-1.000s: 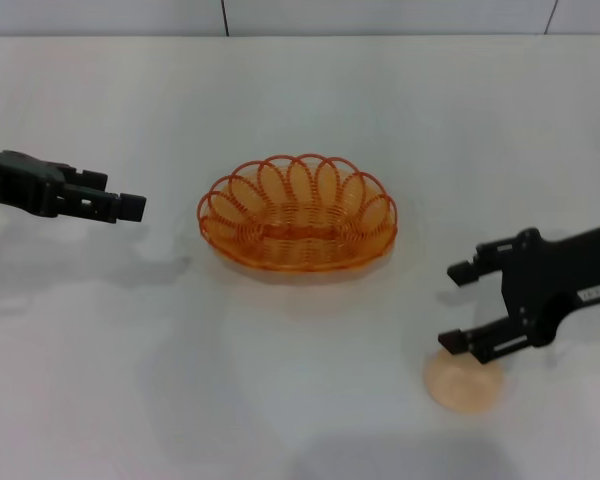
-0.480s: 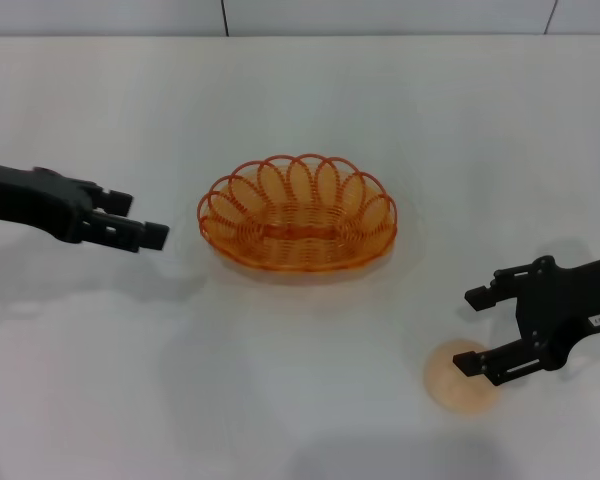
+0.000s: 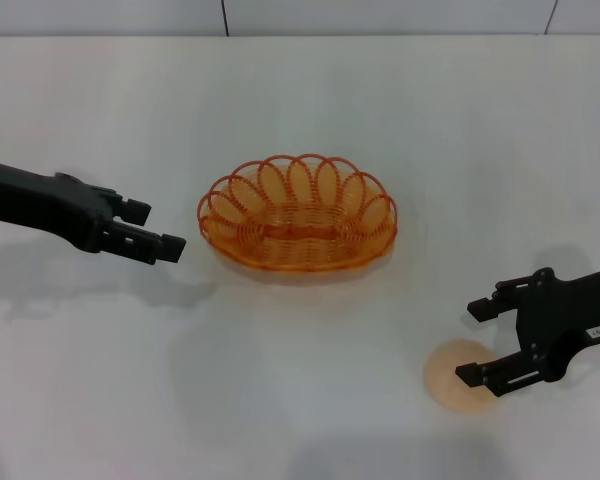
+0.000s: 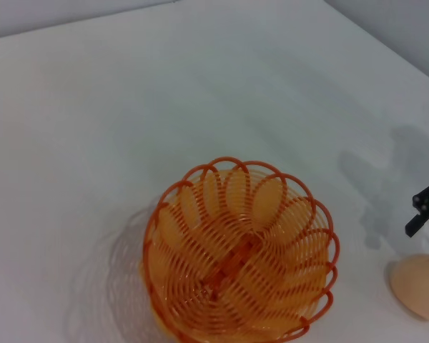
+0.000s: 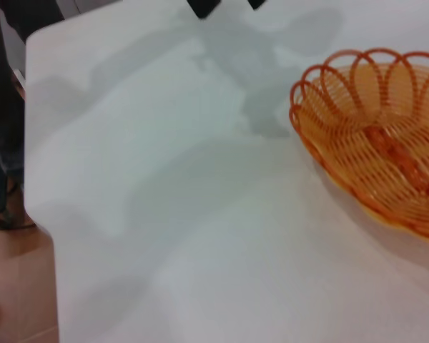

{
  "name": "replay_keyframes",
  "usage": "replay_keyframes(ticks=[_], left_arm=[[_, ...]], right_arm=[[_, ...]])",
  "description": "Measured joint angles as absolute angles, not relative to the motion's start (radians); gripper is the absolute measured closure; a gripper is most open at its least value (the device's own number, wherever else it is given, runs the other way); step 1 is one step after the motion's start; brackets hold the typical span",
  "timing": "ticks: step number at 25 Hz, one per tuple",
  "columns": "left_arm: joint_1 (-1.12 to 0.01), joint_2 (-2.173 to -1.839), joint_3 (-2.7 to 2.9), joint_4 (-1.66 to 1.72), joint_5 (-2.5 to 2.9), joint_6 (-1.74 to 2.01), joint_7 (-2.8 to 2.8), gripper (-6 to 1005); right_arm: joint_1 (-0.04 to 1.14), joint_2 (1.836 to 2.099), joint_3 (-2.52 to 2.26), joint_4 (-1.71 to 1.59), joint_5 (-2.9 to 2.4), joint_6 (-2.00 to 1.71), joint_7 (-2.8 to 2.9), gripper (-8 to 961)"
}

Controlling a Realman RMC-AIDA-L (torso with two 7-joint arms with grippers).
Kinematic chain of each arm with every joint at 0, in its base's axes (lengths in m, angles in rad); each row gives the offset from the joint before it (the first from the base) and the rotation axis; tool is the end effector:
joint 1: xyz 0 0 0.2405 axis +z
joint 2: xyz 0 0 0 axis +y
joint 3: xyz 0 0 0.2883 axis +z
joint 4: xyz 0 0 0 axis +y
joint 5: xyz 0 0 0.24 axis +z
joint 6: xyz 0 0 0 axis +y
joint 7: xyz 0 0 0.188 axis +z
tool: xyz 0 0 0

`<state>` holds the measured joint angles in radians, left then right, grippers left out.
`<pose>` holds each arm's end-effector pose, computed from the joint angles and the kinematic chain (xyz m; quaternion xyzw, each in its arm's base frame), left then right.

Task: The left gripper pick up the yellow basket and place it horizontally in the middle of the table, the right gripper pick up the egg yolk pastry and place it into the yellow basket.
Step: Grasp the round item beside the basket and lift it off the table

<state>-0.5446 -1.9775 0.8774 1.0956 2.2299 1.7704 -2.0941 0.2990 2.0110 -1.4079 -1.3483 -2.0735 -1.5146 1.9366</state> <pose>-0.2686 0.3872 0.0227 -0.9332 -0.3503 -0.0408 0.0686 0.2489 0.3364 -0.0574 -0.9843 0.1676 -0.0081 0.0553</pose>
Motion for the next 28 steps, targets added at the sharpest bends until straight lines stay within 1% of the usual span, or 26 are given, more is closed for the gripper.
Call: replay_keyframes(ticks=[5, 18, 24, 28], left_arm=[[-0.547, -1.982, 0.877, 1.095, 2.234, 1.763, -2.094, 111], [-0.557, -1.98, 0.876, 1.063, 2.237, 1.745, -2.093, 112], [-0.558, -1.978, 0.873, 1.057, 2.237, 1.745, -2.095, 111], [-0.558, -1.979, 0.872, 1.057, 2.237, 1.745, -2.096, 111]], right_arm=[[0.299, 2.011, -1.426, -1.341, -2.078, -1.492, 1.933, 146], [0.299, 2.011, -1.465, -1.324, -2.091, -1.456, 1.934, 355], [0.3, 2.011, -1.467, -1.328, -2.091, -1.46, 1.935, 398], [0.3, 2.011, -1.465, -1.332, -2.089, -1.463, 1.936, 554]])
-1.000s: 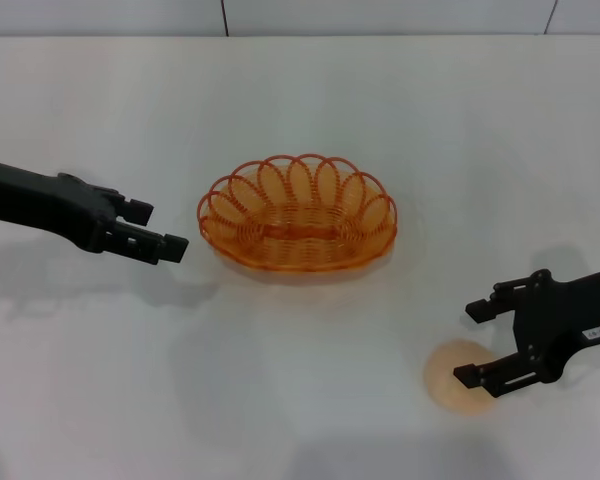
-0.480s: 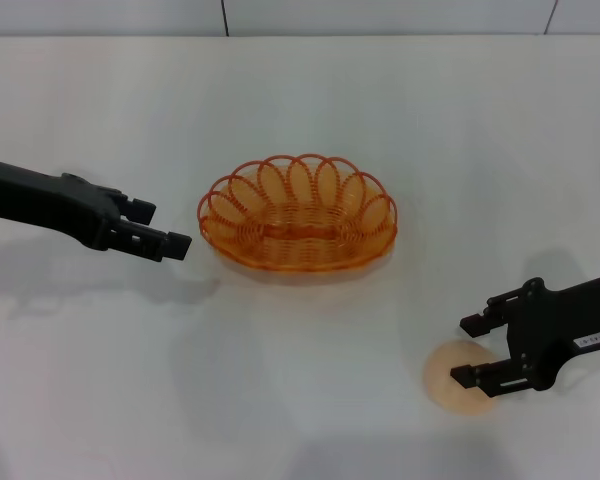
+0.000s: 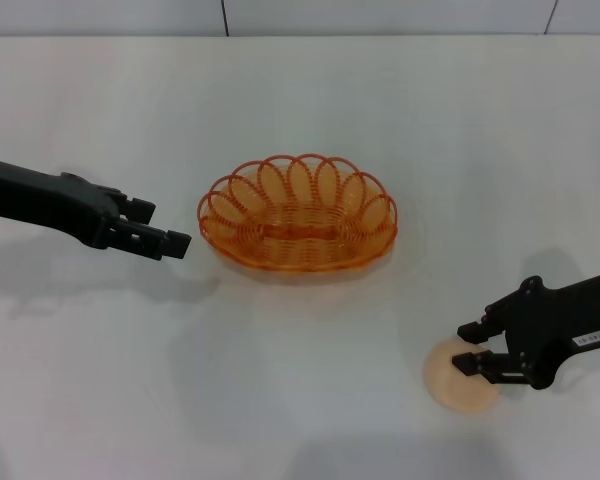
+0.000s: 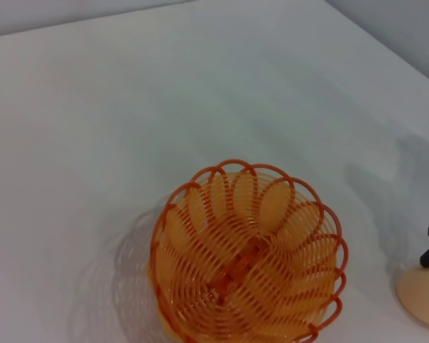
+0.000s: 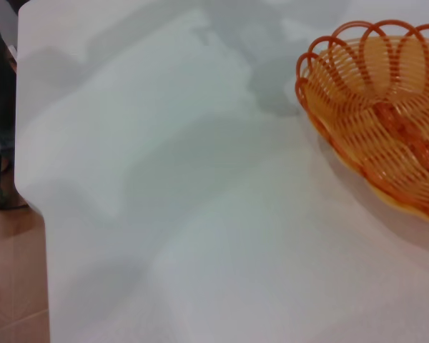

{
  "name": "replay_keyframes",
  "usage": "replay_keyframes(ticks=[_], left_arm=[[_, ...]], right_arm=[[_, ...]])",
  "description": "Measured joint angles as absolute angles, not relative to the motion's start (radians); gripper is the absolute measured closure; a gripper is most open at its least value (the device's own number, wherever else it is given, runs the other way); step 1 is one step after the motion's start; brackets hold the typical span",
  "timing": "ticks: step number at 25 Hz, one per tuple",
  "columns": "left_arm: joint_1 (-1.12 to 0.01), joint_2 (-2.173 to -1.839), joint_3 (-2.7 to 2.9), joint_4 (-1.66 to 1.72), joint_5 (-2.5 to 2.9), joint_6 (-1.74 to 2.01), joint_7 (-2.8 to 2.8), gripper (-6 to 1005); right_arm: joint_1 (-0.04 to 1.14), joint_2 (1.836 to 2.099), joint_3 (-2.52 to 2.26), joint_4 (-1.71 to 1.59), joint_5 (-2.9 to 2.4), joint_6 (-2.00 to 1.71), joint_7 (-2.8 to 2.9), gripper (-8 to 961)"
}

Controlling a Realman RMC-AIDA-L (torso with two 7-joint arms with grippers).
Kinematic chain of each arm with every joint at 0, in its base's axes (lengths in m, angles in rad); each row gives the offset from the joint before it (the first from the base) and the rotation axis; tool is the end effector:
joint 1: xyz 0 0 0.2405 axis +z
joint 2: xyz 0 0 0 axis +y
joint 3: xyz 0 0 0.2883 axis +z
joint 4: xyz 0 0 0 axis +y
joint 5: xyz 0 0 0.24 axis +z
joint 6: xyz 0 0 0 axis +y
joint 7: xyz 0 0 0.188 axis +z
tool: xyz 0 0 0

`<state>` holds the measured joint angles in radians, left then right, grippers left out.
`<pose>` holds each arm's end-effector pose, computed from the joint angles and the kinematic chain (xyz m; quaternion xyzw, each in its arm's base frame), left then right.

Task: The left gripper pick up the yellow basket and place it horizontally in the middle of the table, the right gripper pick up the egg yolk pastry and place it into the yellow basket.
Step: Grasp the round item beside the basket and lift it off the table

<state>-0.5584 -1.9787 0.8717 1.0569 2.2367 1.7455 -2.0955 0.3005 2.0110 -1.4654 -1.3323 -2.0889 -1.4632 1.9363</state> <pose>-0.2707 0.3918 0.0173 -0.9292 -0.3602 -0.0443 0.0694 0.2511 0.3361 -0.0710 -0.9854 0.1597 -0.0224 0.0553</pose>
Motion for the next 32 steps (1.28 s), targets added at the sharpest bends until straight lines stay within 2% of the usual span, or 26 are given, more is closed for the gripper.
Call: replay_keyframes(ticks=[1, 12, 20, 32], left_arm=[[-0.558, -1.979, 0.872, 1.057, 2.237, 1.746, -2.096, 111], [-0.555, -1.98, 0.871, 1.057, 2.236, 1.746, -2.096, 112], [-0.552, -1.978, 0.872, 1.057, 2.236, 1.746, -2.093, 112], [-0.546, -1.995, 0.889, 1.054, 2.263, 1.766, -2.016, 111]], right_arm=[[0.301, 2.011, -1.464, -1.333, -2.086, -1.464, 1.936, 593], [0.302, 2.011, -1.459, -1.35, -2.072, -1.474, 1.939, 690], [0.301, 2.011, -1.432, -1.442, -2.064, -1.491, 1.988, 843], [0.398, 2.017, -1.448, -1.487, -2.038, -1.434, 2.024, 913]])
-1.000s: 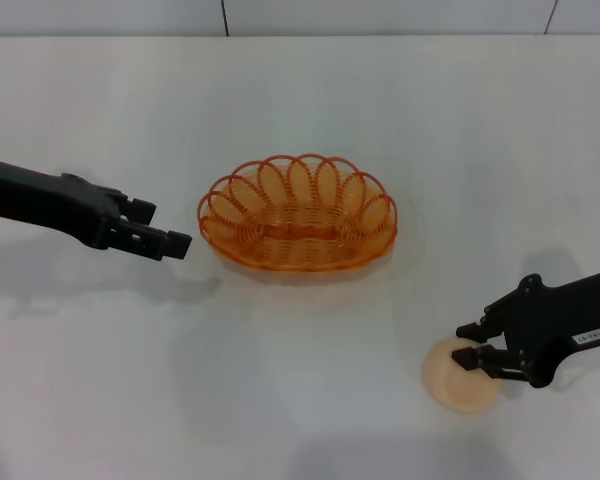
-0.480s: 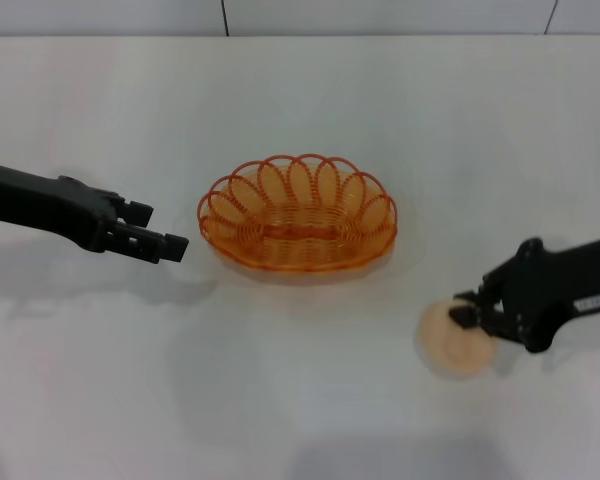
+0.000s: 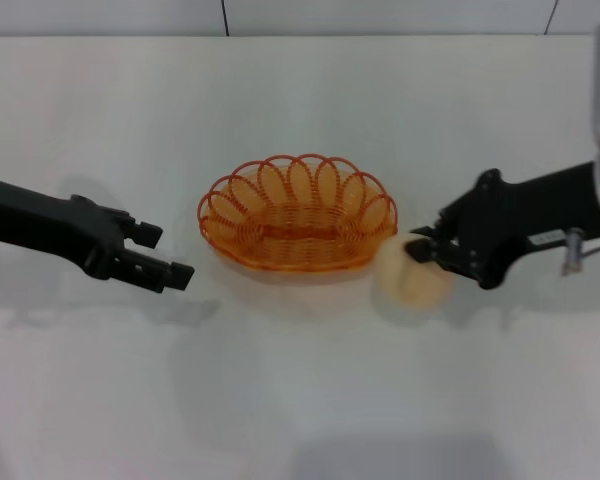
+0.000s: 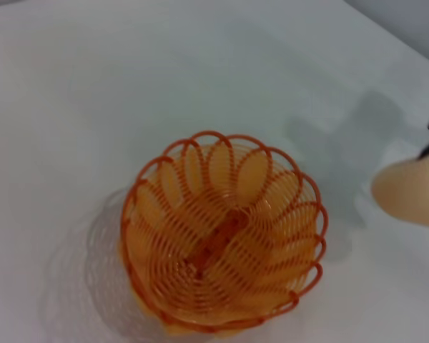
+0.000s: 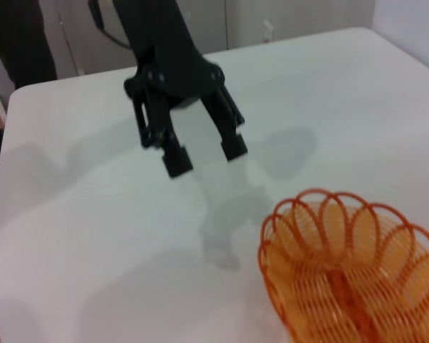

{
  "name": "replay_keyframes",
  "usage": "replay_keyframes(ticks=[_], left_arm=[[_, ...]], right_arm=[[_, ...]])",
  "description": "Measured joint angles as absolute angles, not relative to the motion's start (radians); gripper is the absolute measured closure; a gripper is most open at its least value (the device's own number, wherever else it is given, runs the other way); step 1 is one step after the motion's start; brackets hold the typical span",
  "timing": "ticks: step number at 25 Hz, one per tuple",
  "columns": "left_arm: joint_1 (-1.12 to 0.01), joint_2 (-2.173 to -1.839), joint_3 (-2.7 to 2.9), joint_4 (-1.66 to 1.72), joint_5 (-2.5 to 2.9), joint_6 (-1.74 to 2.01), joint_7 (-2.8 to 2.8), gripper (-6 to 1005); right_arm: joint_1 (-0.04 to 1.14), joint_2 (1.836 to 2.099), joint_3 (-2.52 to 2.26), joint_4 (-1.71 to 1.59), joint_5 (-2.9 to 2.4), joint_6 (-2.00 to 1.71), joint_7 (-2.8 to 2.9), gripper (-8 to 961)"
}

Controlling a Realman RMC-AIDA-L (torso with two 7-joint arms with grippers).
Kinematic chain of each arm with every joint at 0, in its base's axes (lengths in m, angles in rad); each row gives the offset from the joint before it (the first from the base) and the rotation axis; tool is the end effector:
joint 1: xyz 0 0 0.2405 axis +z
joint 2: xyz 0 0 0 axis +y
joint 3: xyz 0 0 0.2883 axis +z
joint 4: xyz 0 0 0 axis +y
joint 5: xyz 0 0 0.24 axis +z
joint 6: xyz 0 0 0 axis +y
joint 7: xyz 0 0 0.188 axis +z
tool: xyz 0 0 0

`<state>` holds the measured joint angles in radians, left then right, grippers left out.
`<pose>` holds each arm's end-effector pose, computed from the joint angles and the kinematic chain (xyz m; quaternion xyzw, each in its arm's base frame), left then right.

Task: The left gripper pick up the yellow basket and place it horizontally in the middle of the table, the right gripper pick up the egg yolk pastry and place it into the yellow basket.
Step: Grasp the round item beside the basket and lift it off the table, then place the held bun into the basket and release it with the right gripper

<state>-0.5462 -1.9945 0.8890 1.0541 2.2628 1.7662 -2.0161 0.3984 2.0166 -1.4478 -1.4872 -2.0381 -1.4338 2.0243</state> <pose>-0.2757 0.3803 0.0063 -0.9422 -0.3301 -0.0267 0.0502 0.1676 0.3702 -0.0498 -0.9902 0.0911 0.0319 0.1007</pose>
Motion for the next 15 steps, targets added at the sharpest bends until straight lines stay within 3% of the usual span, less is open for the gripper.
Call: replay_keyframes(ticks=[15], left_arm=[[-0.536, -2.006, 0.9, 1.031, 2.281, 1.722, -1.9, 112]], right_arm=[[0.538, 2.022, -1.559, -1.38, -1.988, -1.26, 2.02, 918]])
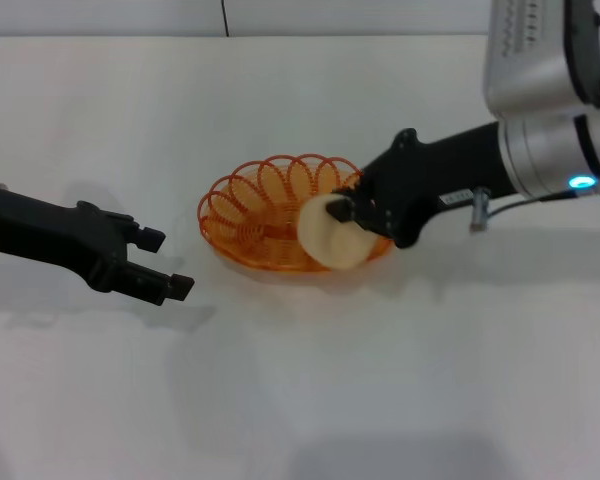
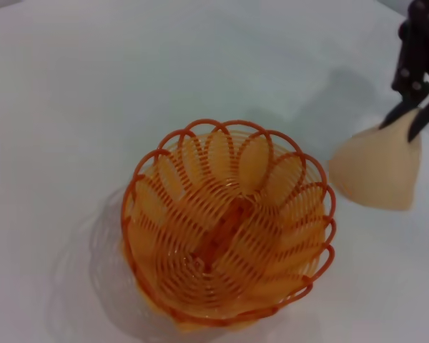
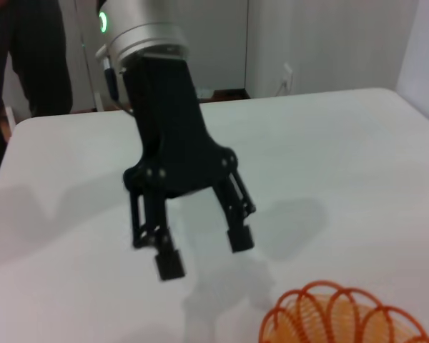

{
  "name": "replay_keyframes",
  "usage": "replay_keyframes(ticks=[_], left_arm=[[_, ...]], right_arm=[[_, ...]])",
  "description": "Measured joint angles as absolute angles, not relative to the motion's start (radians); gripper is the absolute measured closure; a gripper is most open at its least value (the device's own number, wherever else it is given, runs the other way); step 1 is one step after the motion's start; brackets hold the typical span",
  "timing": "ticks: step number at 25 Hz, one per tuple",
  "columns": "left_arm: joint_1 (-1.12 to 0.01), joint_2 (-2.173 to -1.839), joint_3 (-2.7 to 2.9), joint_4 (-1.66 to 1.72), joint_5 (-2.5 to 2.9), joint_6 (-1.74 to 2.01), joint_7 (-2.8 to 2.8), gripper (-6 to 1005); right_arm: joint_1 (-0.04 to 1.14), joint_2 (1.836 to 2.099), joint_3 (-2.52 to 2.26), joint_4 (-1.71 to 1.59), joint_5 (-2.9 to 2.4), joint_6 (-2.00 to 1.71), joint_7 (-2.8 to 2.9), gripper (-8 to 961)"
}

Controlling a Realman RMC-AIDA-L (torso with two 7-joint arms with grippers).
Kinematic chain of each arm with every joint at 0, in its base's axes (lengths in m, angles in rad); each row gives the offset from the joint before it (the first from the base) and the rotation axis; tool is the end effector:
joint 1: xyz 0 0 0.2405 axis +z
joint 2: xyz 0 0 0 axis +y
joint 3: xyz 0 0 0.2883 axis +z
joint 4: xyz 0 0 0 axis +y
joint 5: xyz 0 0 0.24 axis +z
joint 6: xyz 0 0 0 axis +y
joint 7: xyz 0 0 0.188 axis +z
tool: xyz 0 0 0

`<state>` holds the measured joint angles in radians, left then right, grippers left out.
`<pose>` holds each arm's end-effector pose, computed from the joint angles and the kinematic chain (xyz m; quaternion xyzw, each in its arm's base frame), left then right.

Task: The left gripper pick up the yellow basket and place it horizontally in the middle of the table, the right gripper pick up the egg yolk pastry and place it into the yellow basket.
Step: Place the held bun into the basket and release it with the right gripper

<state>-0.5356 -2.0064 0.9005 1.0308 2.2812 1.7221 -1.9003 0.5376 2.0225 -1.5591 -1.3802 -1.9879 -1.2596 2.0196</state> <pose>-0.2851 0.3796 -0.0039 -0.9555 -0.2885 -0.0174 0.0584 0.1177 0.3965 -0.0853 -0.9917 0.0465 0.0601 0.1038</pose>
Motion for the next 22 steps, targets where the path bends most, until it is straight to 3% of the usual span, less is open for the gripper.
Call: replay_keyframes(ticks=[22], left_arm=[[-0.535, -2.026, 0.902, 1.031, 2.281, 1.697, -1.879, 111]], right_arm=[[0.671, 2.025, -1.69, -1.181, -1.985, -0.982, 2.016, 923]])
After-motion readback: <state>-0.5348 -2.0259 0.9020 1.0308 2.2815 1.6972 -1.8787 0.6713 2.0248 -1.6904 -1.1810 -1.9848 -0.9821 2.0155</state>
